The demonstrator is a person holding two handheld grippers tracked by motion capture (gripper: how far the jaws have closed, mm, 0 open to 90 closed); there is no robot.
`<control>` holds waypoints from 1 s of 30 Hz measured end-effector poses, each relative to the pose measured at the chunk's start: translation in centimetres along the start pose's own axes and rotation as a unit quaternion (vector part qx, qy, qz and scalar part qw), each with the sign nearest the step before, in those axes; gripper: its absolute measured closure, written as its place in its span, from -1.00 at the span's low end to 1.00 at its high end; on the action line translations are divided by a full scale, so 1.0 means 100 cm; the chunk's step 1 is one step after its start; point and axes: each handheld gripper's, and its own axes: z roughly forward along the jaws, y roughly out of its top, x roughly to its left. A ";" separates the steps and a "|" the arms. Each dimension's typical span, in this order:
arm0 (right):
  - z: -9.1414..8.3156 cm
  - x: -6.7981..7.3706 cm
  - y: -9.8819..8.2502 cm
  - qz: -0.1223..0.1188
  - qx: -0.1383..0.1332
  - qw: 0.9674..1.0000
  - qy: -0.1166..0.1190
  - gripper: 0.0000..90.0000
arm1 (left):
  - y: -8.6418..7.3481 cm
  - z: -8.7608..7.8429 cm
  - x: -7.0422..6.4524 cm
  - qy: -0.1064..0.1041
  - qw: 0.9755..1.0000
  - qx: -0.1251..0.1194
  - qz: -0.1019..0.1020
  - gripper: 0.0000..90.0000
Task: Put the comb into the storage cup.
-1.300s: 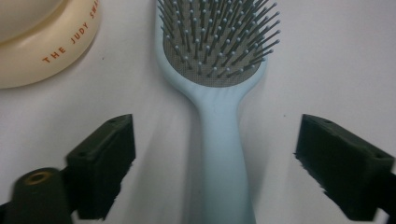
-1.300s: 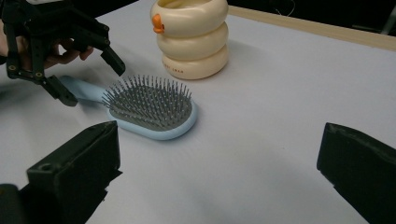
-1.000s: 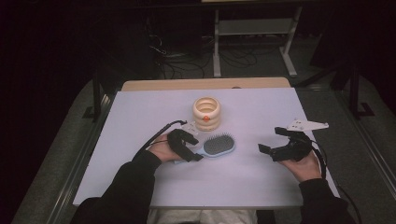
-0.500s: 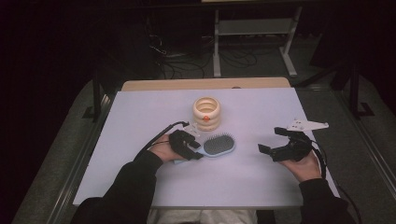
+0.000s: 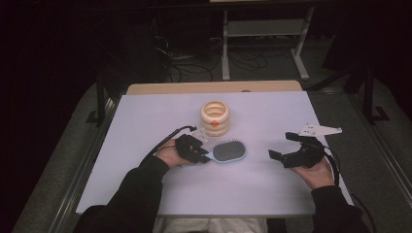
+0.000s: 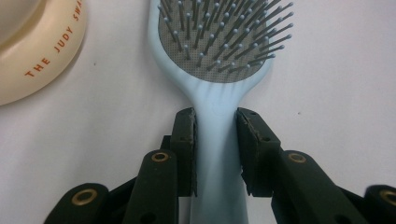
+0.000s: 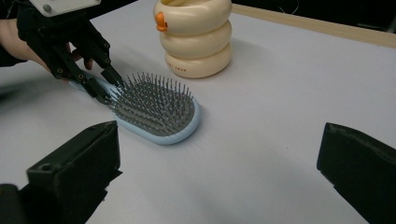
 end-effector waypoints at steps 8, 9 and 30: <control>0.000 0.000 0.000 0.001 0.000 1.000 0.000 -1.00 | 0.002 0.000 -0.003 0.008 1.000 0.006 0.006 0.55; 0.000 0.000 0.000 0.001 0.000 1.000 0.000 -1.00 | 0.002 0.000 -0.003 0.008 1.000 0.006 0.006 0.55; -0.001 0.000 0.000 0.002 -0.001 1.000 -0.001 -1.00 | 0.008 -0.017 -0.010 0.030 0.999 -0.007 0.020 0.56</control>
